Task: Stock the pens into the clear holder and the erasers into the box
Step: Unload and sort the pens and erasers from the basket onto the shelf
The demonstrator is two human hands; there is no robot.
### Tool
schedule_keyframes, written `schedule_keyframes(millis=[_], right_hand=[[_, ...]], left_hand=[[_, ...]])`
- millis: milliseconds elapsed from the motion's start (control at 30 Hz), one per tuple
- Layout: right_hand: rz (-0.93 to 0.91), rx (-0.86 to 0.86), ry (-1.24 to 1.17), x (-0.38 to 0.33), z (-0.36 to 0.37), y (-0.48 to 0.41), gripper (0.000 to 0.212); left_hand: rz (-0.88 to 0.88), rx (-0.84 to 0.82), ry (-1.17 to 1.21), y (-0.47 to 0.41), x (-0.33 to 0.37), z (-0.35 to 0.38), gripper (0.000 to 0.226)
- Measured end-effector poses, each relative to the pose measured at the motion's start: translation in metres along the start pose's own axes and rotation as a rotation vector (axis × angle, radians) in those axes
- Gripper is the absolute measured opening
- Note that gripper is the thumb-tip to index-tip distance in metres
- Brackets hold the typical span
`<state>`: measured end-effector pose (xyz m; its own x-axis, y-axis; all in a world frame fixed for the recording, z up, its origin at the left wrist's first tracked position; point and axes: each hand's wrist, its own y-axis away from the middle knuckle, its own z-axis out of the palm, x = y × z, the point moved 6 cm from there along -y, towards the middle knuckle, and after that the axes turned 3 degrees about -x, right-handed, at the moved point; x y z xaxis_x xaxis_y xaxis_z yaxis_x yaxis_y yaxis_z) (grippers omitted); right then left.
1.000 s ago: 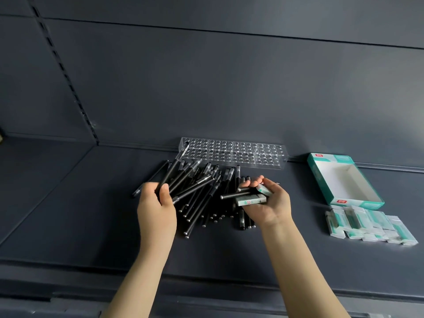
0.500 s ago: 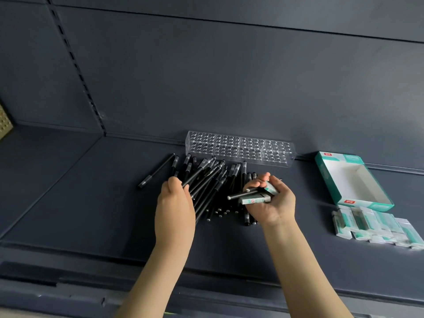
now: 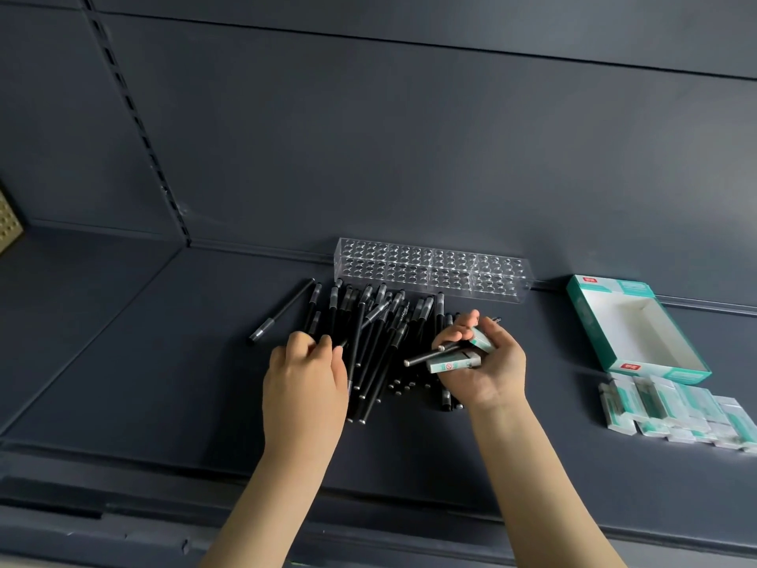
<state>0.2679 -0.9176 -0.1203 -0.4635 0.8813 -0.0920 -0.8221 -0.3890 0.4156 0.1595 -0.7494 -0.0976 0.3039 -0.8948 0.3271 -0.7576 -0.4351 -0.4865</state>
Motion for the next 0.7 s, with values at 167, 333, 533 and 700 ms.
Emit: schedule_keyframes(millis=[167,333,533,700], right_hand=[[0.017,-0.033,0.018,0.005,-0.003,-0.005,0.012],[0.014,-0.050,0.040,0.006,-0.005,-0.009,0.017],[-0.012,-0.041,0.037,0.005,-0.003,-0.008,0.017],[-0.061,-0.056,0.012,-0.001,0.000,-0.006,0.017]], left_hand=[[-0.026,-0.029,0.091,-0.002,-0.011,0.008,0.020],[-0.044,-0.052,0.174,-0.006,-0.010,0.007,0.027],[-0.003,-0.033,0.120,-0.014,-0.001,0.008,0.026],[0.121,-0.001,0.310,-0.018,0.014,-0.006,0.027]])
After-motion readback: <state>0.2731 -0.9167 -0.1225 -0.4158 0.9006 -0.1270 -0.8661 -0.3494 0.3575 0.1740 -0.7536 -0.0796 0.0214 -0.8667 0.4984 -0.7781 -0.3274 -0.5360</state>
